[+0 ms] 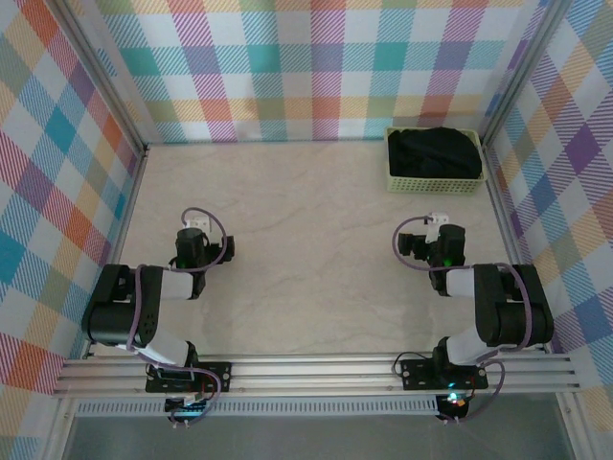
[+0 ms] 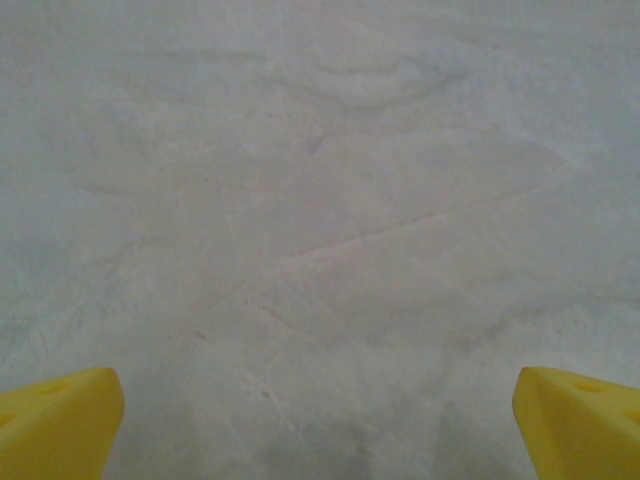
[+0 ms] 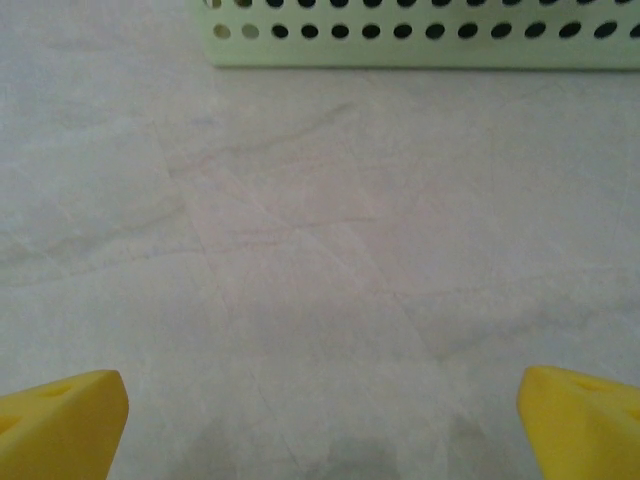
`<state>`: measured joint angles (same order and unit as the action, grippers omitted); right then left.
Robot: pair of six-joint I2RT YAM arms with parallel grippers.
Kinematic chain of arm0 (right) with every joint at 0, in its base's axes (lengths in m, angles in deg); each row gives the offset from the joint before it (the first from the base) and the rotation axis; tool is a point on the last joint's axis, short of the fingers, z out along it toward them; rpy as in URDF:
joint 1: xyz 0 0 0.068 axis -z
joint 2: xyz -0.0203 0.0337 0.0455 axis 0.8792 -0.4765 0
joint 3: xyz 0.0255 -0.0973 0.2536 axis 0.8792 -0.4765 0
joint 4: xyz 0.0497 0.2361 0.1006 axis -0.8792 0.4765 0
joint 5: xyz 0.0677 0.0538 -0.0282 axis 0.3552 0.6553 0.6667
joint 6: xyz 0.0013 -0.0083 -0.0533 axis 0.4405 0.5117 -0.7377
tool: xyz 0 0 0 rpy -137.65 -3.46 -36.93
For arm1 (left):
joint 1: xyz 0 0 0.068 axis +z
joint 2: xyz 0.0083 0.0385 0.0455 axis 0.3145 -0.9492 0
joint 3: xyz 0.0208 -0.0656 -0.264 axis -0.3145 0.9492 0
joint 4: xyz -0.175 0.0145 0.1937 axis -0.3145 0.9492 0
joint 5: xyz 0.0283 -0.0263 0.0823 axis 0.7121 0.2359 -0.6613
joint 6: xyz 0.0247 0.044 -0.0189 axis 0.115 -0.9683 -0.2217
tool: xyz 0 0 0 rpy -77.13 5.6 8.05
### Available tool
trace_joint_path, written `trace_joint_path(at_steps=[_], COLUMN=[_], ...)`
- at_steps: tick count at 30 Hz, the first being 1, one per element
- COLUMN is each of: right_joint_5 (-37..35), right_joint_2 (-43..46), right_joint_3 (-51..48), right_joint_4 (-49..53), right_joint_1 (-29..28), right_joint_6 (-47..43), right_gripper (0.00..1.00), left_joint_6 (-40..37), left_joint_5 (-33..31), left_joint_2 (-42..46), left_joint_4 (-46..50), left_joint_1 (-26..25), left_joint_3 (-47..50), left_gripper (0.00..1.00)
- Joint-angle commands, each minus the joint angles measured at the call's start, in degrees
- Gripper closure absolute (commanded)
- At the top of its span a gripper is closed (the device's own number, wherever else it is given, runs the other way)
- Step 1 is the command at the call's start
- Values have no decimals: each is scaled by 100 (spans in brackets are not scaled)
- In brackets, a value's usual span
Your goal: Fold the inside-out t-shirt
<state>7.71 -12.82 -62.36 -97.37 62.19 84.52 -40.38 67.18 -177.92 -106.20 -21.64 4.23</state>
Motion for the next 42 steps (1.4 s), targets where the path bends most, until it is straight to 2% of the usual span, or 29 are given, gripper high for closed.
trace_joint_path(at_steps=[1, 39, 42], right_joint_5=[251, 258, 590], right_joint_2=[-128, -108, 69], right_joint_3=[239, 212, 33], right_joint_4=[-802, -844, -1064], right_joint_1=[-71, -68, -82], right_joint_6=[198, 193, 60], right_gripper=[0, 0, 0], left_joint_6=[197, 187, 64], left_joint_5=[-148, -148, -150], left_joint_2=[-156, -125, 176], left_joint_4=[-756, -789, -705], left_joint_1=[-92, -97, -208], left_joint_3=[-207, -172, -92], left_gripper=[0, 0, 0])
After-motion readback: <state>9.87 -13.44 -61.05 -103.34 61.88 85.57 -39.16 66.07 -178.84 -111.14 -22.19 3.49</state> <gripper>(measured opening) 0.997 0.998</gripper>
